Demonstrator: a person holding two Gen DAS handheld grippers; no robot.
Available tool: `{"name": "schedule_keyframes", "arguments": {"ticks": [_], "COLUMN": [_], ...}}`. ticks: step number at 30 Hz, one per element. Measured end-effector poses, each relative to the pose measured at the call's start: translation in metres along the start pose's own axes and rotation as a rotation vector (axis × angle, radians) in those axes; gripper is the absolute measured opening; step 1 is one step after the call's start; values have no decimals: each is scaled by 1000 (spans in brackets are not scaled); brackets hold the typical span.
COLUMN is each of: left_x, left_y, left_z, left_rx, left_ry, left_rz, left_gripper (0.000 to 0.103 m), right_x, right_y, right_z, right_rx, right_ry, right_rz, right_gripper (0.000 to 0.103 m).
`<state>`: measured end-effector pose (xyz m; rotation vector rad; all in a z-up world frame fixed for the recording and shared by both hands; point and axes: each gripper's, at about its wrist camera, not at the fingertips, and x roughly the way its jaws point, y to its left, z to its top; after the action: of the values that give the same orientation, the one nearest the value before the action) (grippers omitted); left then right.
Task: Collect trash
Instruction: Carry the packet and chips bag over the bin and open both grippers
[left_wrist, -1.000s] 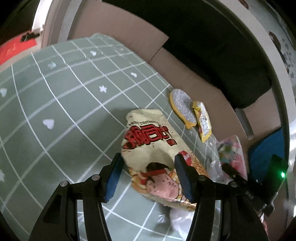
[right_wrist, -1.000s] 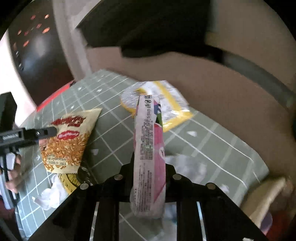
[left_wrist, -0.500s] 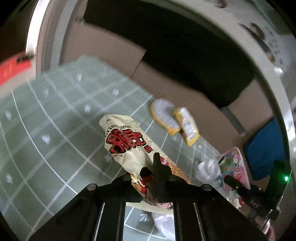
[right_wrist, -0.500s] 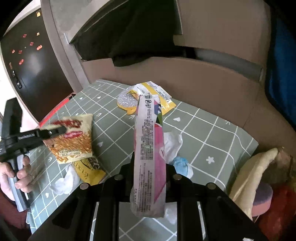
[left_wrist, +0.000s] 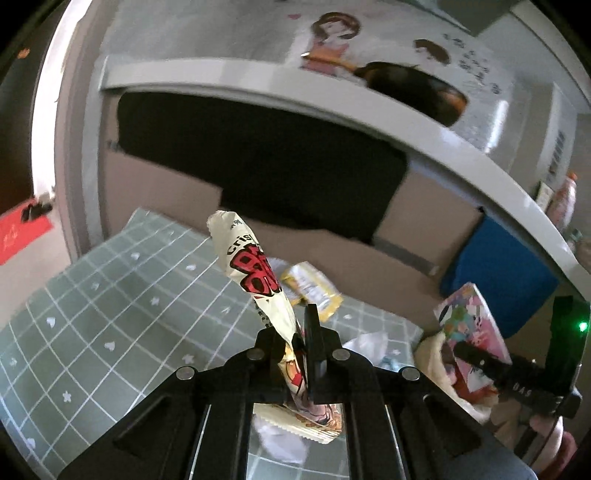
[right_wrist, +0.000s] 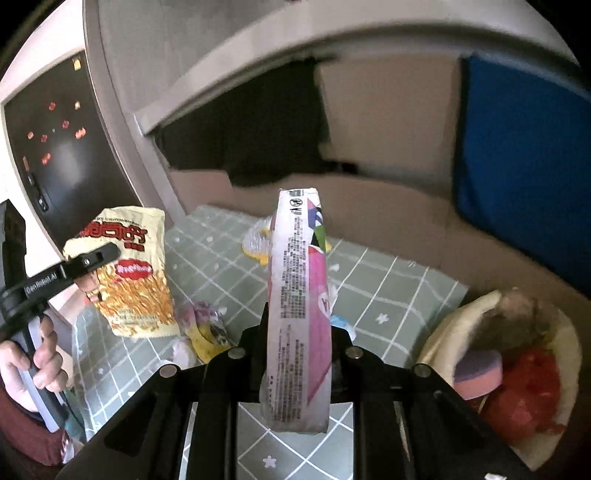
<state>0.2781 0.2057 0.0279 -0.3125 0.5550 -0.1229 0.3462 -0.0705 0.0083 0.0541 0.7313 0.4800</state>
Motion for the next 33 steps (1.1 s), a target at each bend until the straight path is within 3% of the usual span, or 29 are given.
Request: {"name": "schedule_keyframes", "arguments": {"ticks": [4, 8, 20, 23, 33], "left_x": [-13, -24, -32, -28, 35], "left_y": [-36, -74, -208, -239, -297], "left_z": [4, 6, 7, 1, -43], "left_rx": [73, 129, 307, 366, 473], "left_ry": [-28, -45, -73, -88, 43], "left_rz": [-22, -107, -344, -374, -402], "left_gripper": [7, 7, 7, 7, 7], "right_x": [-36, -69, -165, -183, -203], "right_y": [-6, -22, -81, -98, -146], "right_z": [5, 5, -15, -23, -49], "right_rx": [4, 32, 93, 114, 177], "right_ry": [-84, -152, -304, -325, -331], "right_rz": [-17, -28, -203, -235, -320], "right_gripper": [18, 18, 18, 18, 18]}}
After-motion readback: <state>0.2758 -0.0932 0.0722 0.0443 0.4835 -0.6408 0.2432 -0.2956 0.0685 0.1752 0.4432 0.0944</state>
